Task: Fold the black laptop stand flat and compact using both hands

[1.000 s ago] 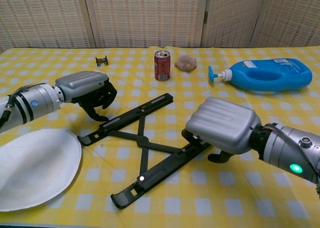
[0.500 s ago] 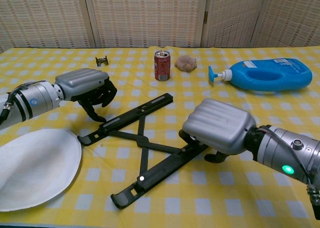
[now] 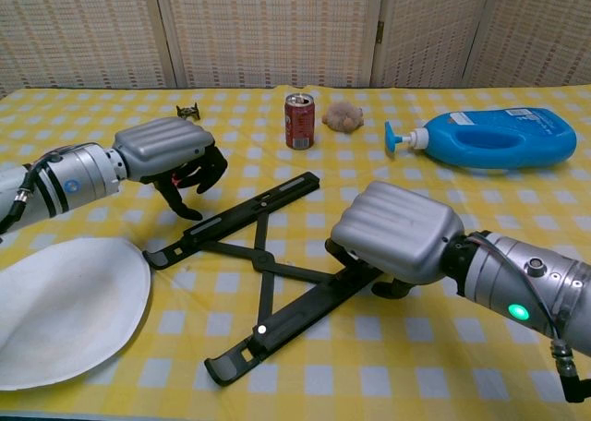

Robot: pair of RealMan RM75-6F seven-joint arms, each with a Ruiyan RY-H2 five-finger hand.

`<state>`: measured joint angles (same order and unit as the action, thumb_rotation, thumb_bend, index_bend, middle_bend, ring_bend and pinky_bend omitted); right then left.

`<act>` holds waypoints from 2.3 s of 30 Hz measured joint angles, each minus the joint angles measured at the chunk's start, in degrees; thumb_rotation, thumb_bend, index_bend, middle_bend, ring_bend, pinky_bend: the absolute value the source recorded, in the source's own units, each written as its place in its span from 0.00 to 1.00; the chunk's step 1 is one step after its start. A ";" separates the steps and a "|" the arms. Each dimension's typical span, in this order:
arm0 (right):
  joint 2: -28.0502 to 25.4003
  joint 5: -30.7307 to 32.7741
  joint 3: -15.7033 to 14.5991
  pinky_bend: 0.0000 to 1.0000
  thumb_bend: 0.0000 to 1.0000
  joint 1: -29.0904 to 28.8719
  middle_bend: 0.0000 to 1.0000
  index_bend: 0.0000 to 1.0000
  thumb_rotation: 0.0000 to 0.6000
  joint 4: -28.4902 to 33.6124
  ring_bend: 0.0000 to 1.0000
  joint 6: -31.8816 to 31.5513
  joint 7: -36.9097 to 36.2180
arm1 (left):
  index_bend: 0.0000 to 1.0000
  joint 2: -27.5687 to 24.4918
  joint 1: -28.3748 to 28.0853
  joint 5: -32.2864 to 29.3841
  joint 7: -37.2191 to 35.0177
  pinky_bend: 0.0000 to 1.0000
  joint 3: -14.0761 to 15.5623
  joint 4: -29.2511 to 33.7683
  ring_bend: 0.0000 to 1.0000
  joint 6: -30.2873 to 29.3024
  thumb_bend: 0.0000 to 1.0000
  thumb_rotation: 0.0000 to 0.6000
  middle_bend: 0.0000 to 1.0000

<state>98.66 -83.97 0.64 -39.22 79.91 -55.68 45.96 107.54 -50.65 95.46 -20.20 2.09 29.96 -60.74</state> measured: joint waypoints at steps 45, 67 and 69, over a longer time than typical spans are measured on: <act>7.63 -2.24 1.74 0.77 0.27 -1.93 0.81 0.60 1.00 -9.47 0.80 -1.25 0.39 | 0.72 -4.82 -1.13 0.47 0.42 0.73 2.02 12.35 0.75 2.36 0.00 1.00 0.87; 11.26 -2.51 2.81 0.77 0.27 -3.45 0.81 0.60 1.00 -12.62 0.79 -1.09 0.81 | 0.71 -6.33 -1.84 1.27 2.28 0.72 2.09 18.60 0.75 2.20 0.00 1.00 0.87; 10.98 -2.52 2.78 0.77 0.27 -3.43 0.79 0.56 1.00 -11.96 0.79 -1.12 0.76 | 0.70 -6.76 -1.66 0.99 2.92 0.71 1.82 18.93 0.74 1.99 0.00 1.00 0.87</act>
<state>109.65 -86.49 3.43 -42.65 67.94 -56.79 46.72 100.78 -52.31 96.46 -17.28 3.92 48.90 -58.75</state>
